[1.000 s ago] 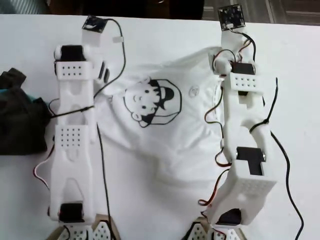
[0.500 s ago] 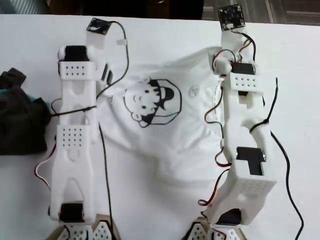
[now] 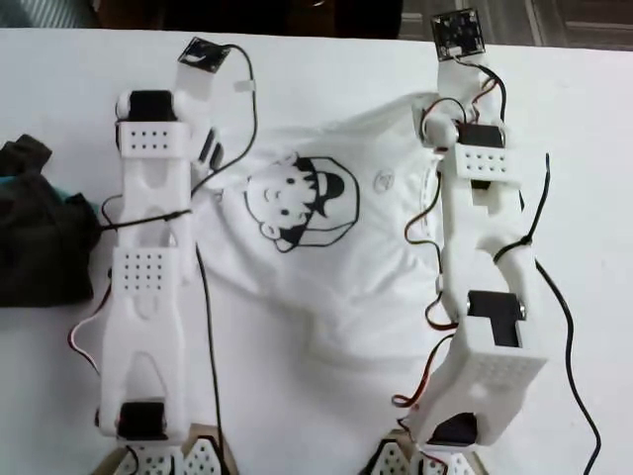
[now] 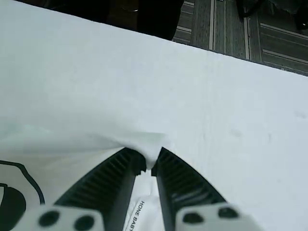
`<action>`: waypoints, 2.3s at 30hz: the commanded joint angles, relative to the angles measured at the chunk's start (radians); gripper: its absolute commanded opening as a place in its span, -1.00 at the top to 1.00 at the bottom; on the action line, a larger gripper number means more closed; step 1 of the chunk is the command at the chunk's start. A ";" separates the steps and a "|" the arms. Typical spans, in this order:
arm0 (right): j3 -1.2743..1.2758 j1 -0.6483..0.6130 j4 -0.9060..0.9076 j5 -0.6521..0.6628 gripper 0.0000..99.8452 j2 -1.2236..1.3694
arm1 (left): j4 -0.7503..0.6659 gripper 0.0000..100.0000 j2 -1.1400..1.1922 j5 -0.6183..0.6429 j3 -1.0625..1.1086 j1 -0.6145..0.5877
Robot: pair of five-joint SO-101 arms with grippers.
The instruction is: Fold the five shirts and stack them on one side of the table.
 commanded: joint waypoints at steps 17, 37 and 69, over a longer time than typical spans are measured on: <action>-0.054 0.001 -0.004 0.000 0.96 -0.015 | -0.135 0.66 -0.400 0.020 0.607 0.017; -0.054 0.002 -0.001 0.000 0.96 -0.013 | -0.241 0.75 -0.285 0.023 0.608 0.003; -0.109 0.013 0.364 0.000 0.96 -1.027 | 0.015 0.95 -1.410 0.193 0.630 0.041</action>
